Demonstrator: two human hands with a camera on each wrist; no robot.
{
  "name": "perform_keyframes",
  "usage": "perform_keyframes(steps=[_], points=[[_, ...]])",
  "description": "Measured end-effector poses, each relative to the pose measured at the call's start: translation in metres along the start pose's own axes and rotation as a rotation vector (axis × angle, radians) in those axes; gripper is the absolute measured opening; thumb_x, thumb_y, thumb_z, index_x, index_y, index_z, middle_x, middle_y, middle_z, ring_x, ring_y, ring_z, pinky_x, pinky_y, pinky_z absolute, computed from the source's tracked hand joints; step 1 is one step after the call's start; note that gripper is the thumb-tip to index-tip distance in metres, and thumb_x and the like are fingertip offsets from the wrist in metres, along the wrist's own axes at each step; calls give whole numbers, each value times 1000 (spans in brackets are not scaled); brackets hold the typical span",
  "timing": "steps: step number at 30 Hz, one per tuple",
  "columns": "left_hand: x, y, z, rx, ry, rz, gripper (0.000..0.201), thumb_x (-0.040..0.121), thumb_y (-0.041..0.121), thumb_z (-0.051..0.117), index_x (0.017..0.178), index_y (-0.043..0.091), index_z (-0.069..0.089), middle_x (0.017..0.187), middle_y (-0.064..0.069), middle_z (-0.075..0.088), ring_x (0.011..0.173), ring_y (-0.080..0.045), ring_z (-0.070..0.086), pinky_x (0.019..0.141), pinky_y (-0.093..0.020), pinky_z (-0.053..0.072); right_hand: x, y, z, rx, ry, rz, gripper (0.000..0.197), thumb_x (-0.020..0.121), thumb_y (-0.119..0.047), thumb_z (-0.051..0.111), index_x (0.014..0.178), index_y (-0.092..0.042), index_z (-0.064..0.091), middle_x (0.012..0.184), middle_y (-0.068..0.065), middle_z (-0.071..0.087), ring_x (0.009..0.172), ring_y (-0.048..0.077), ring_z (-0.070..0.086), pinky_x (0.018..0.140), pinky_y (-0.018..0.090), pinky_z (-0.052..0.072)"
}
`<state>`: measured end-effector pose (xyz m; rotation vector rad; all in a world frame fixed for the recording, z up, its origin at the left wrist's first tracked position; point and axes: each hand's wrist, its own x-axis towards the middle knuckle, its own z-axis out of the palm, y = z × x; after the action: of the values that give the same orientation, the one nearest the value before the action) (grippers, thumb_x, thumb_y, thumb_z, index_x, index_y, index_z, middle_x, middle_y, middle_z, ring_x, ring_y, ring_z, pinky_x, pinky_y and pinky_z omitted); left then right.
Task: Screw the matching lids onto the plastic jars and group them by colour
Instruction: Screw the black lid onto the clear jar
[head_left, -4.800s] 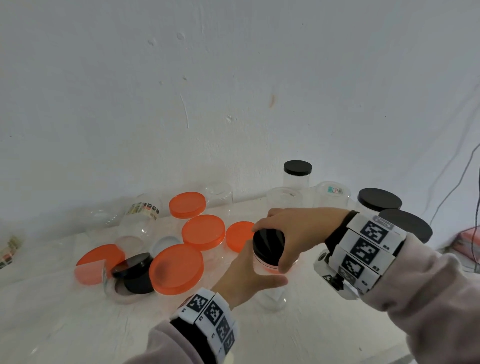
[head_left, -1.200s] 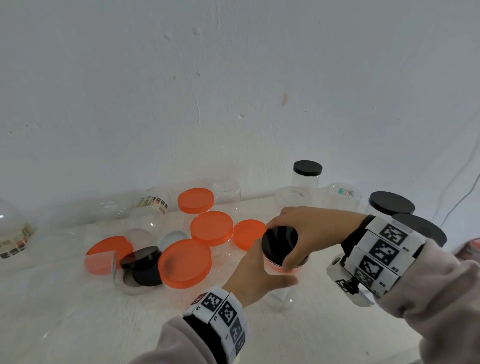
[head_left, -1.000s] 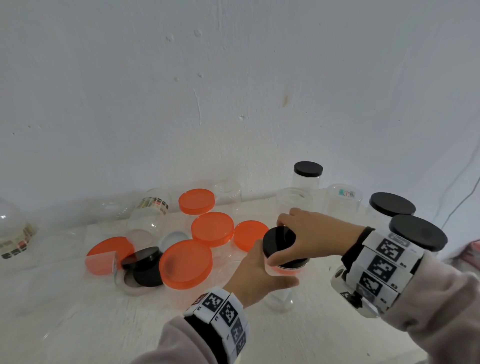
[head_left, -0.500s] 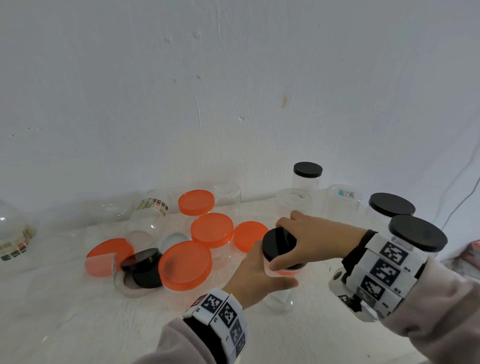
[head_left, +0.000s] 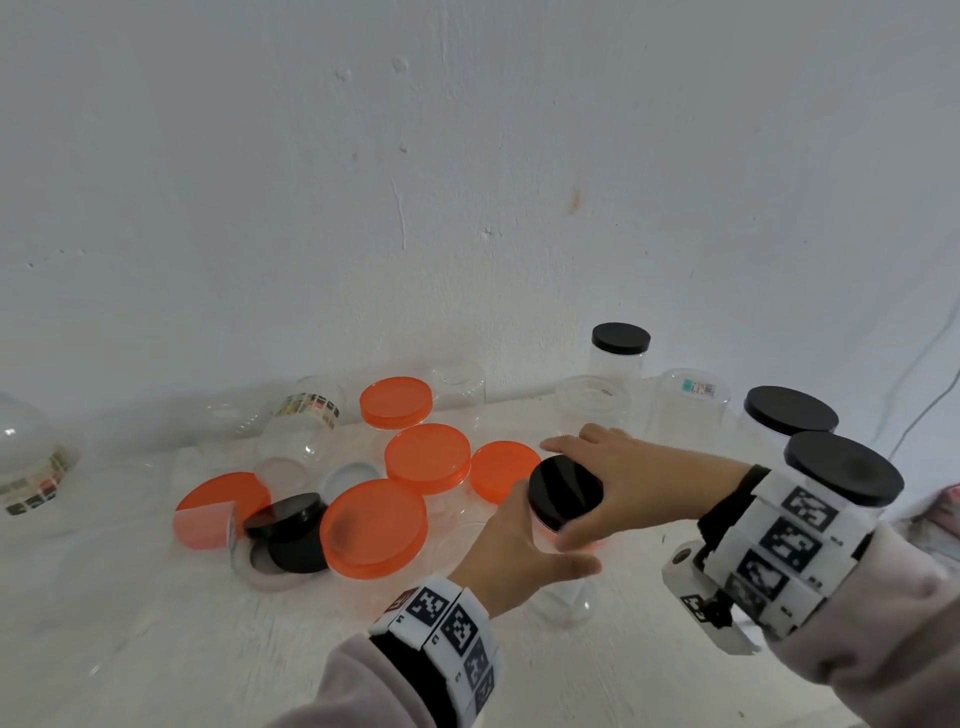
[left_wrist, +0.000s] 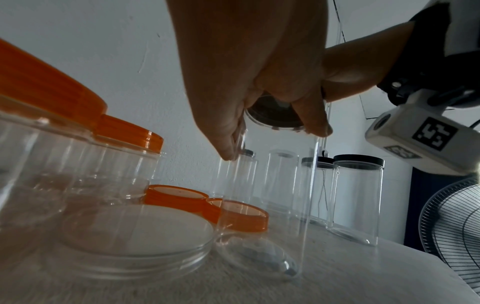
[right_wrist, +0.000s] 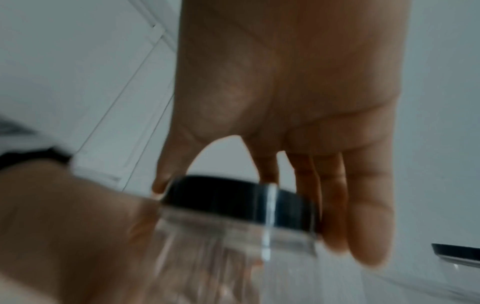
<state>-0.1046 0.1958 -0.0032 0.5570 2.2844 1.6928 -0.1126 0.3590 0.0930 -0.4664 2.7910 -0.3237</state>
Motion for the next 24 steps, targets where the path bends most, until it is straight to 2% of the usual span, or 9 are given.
perform_keyframes(steps=[2,4,7,12,14,17,19,22,24], points=[[0,0,0,25,6,4,81,68,34,84,130,42,33,125,22,51,115,8,47,91,-11,37,-3,3,-8,69,-107,-79,93,69,-48,74,145,-44,21,127,-19,33,121,7,33,100,29,39],[0,1,0,59,10,18,83,68,36,84,132,41,31,125,24,49,114,11,46,88,-8,37,-3,3,-10,73,-69,-131,80,71,-41,76,139,-45,35,124,-18,39,118,6,37,100,30,41],[0,0,-1,31,10,20,83,68,35,84,134,39,33,127,21,50,115,8,46,89,-10,37,-4,1,-8,53,12,-104,67,69,-53,75,128,-44,45,109,-17,43,106,6,43,88,26,45],[-1,-1,0,-15,1,15,82,69,28,84,136,34,36,127,16,55,116,2,51,96,-19,42,-2,-8,11,-111,178,64,79,66,-79,57,124,-27,43,104,-6,40,81,7,47,66,23,42],[-1,-1,0,-11,-6,13,83,70,28,84,136,33,35,128,17,54,117,3,50,99,-21,41,-2,-7,12,-63,126,81,79,68,-76,57,129,-28,39,108,-6,40,91,12,48,70,24,43],[0,-1,0,26,-4,29,83,70,34,84,134,36,33,128,24,49,115,13,45,93,-9,37,-5,-1,2,41,-34,11,87,72,-59,68,144,-36,24,122,-10,36,114,11,36,91,28,45],[0,0,-1,47,6,31,84,69,36,84,134,38,32,125,27,48,112,18,43,87,-4,35,-7,0,-1,71,-34,-35,85,72,-49,73,143,-36,28,123,-12,38,115,8,38,96,31,45],[-1,-1,0,36,8,33,81,70,34,84,134,37,34,127,21,51,114,11,46,93,-10,38,-8,0,2,82,74,-51,71,68,-57,73,129,-35,44,110,-13,43,101,5,46,85,26,48],[-1,-1,0,5,8,24,83,70,31,84,136,32,35,129,17,52,118,4,48,99,-19,40,-10,-3,8,21,150,-8,75,65,-70,66,127,-34,44,104,-13,41,90,3,46,73,21,45]])
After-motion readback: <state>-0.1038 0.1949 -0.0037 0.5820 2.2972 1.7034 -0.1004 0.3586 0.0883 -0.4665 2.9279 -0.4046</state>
